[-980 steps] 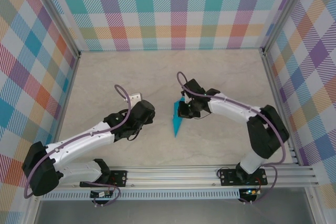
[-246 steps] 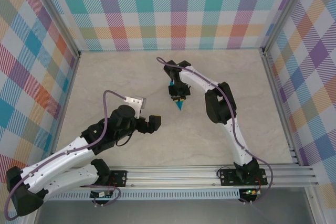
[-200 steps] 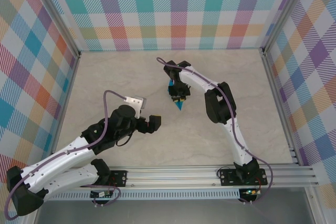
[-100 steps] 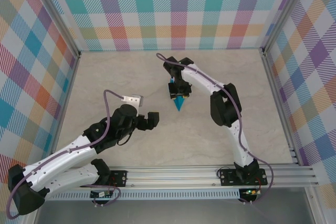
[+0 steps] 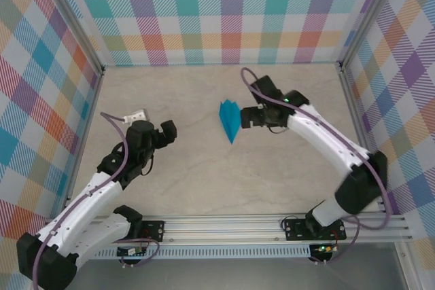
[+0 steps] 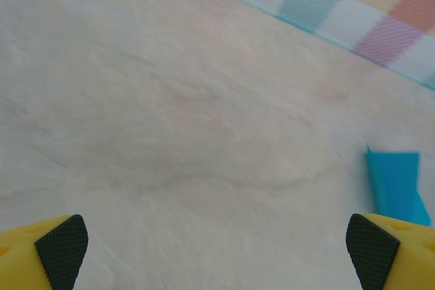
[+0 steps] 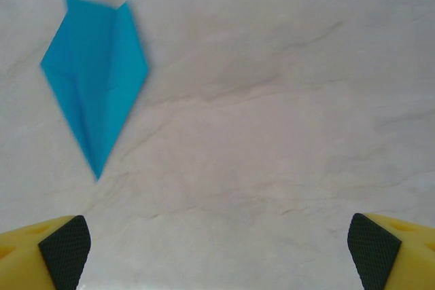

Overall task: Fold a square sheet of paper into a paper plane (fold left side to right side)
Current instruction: Place the paper plane at the center of the table, then reset both arms

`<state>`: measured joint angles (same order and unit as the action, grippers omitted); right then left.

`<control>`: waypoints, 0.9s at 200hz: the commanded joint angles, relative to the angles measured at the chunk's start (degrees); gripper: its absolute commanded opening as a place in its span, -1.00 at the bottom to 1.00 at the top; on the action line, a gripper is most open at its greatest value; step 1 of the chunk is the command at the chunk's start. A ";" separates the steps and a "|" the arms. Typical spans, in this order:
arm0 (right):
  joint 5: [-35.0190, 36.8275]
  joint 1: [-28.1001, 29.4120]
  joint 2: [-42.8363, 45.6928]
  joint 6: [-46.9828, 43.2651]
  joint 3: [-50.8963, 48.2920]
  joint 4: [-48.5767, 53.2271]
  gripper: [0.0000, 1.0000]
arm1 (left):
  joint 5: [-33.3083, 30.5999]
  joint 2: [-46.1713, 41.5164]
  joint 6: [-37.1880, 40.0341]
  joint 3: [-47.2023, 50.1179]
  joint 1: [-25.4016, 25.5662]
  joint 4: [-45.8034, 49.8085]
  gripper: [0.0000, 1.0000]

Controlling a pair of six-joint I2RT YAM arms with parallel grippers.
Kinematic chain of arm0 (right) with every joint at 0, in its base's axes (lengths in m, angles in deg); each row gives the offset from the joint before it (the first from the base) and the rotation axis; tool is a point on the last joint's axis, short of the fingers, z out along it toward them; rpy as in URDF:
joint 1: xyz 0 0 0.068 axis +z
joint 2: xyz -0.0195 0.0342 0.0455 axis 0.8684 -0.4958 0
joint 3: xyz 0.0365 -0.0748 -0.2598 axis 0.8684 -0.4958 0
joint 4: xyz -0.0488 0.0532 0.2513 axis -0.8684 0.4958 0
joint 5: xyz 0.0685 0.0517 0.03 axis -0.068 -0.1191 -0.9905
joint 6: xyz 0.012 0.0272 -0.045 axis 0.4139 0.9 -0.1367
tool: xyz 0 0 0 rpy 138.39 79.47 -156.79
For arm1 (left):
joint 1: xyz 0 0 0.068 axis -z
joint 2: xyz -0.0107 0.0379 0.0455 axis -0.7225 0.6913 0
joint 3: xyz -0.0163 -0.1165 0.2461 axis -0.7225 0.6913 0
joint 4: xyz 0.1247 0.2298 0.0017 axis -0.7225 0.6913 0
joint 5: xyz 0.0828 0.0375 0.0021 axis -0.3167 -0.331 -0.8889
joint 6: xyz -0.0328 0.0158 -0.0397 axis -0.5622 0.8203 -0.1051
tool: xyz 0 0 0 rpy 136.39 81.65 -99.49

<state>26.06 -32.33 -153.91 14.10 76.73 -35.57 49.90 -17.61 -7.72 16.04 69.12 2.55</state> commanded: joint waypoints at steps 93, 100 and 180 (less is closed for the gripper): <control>-8.99 -25.28 7.62 -15.72 -45.77 -65.12 0.99 | -5.90 23.00 29.57 17.04 -4.17 -47.14 1.00; -9.73 -25.46 6.07 -16.27 -46.35 -68.27 0.99 | -4.18 23.59 30.08 16.76 -4.47 -47.42 1.00; -19.35 -25.92 -13.46 -20.68 -46.80 -94.77 1.00 | 10.19 39.58 33.07 24.33 -13.24 -82.37 1.00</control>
<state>11.66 -58.04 -162.18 -4.04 30.50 -118.30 54.91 13.96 24.79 37.70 59.21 -62.13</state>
